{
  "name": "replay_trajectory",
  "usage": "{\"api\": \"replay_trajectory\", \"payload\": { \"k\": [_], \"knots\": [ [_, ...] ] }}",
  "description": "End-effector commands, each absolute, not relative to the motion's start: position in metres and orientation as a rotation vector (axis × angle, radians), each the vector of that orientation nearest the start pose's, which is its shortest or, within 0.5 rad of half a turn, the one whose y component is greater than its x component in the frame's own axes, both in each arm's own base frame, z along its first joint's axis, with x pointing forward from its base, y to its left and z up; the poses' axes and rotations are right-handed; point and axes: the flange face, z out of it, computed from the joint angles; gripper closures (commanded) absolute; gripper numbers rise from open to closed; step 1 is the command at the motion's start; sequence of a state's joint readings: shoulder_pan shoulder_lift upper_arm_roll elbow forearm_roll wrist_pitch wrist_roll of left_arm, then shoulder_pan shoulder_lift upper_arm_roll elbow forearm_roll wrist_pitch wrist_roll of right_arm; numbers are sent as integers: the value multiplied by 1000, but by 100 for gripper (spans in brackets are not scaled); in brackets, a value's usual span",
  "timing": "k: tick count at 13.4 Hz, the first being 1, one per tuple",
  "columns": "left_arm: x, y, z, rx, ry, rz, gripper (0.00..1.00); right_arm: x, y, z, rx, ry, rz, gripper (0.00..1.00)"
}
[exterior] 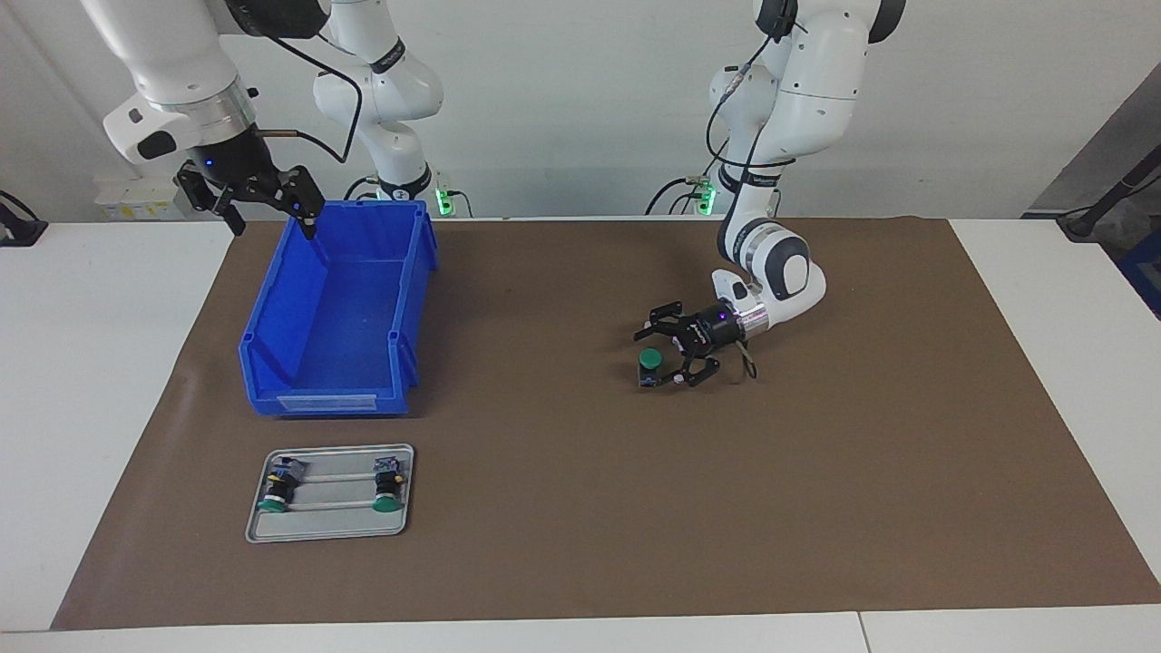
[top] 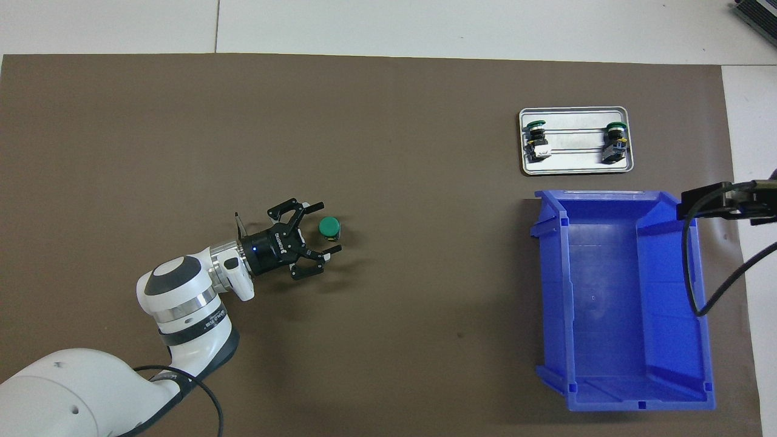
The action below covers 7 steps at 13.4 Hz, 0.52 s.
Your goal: Place and press button with both arms
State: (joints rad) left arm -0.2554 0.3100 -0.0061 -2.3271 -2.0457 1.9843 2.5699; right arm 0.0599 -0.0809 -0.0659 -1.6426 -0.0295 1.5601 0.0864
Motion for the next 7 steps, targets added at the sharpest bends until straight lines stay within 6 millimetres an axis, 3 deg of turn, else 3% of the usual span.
{"api": "replay_trajectory", "payload": {
  "k": [1, 7],
  "knots": [
    [495, -184, 248, 1673, -985, 1240, 1, 521, -8, 635, -3160, 146, 6, 0],
    [529, -190, 302, 1788, -941, 1134, 1, 521, -7, 635, -3160, 143, 6, 0]
  ]
}}
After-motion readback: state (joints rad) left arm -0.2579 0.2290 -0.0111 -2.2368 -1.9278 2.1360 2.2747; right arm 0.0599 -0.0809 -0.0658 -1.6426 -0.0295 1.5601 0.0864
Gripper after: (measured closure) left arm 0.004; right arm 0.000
